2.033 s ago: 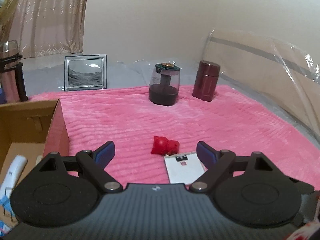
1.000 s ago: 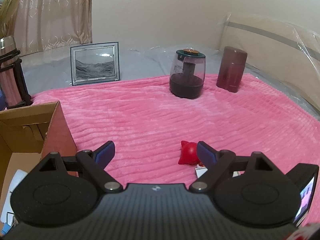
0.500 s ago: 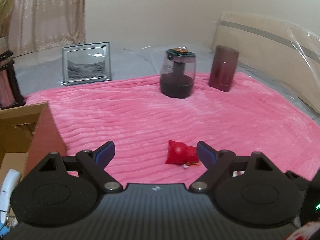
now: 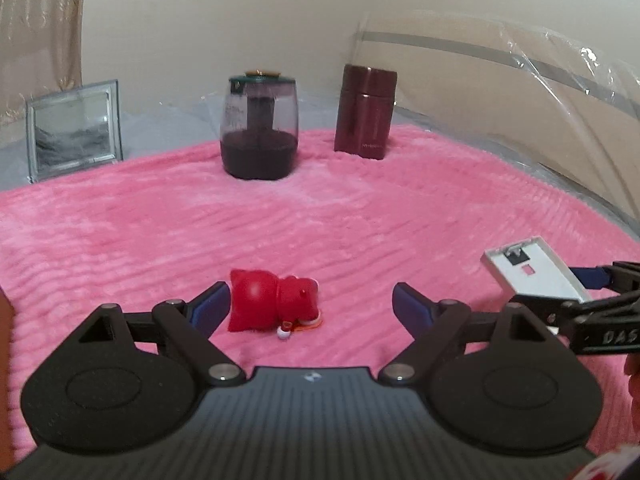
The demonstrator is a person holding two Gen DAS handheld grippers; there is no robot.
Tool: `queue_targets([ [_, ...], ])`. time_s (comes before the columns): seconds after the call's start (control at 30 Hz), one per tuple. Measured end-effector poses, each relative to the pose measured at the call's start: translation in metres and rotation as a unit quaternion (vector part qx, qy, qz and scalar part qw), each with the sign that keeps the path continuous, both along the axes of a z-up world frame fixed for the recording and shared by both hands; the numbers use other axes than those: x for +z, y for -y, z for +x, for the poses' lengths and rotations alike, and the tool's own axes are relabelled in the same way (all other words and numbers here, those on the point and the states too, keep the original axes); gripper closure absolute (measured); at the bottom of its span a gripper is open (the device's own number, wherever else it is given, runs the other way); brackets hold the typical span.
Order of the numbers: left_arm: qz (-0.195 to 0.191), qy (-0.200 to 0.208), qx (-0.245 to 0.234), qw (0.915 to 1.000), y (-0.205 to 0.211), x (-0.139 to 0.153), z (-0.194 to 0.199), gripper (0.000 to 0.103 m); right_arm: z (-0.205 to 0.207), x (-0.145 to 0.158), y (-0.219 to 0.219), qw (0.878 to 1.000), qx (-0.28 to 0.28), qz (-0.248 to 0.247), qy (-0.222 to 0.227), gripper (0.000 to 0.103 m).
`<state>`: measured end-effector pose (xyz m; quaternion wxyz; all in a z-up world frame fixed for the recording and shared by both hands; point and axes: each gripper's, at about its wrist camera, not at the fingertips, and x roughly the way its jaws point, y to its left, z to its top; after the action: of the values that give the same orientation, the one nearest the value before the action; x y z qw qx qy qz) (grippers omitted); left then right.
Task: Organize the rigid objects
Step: 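Close the left tool around the red cat figure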
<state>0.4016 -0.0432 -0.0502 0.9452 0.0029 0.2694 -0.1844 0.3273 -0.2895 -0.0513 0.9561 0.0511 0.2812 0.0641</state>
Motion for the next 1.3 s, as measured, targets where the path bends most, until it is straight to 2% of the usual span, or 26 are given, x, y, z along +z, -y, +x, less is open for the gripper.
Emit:
queue_targets([
  [0.27,-0.027,-0.016,0.010,0.9994,-0.008,-0.016,0.029,0.031,0.014,0.000,0.002,1.000,0.004,0.007,0.006,0.018],
  [0.53,0.015,-0.022,0.017,0.9995,-0.002,-0.031,0.046,0.040,0.020,-0.003,0.003,1.000,0.004,0.013,0.008,0.018],
  [0.7,0.025,-0.020,0.018,0.9993,-0.002,-0.033,0.050,0.045,0.022,-0.006,0.003,1.000,0.006,0.012,0.005,0.018],
  [1.13,0.046,-0.028,0.007,0.9985,0.004,-0.037,0.061,0.041,0.023,-0.005,-0.002,1.000,0.012,0.009,0.001,0.018],
  [1.3,0.034,-0.034,0.014,0.9988,0.001,-0.037,0.060,0.042,0.023,-0.004,-0.001,1.000,0.011,0.009,-0.001,0.018],
])
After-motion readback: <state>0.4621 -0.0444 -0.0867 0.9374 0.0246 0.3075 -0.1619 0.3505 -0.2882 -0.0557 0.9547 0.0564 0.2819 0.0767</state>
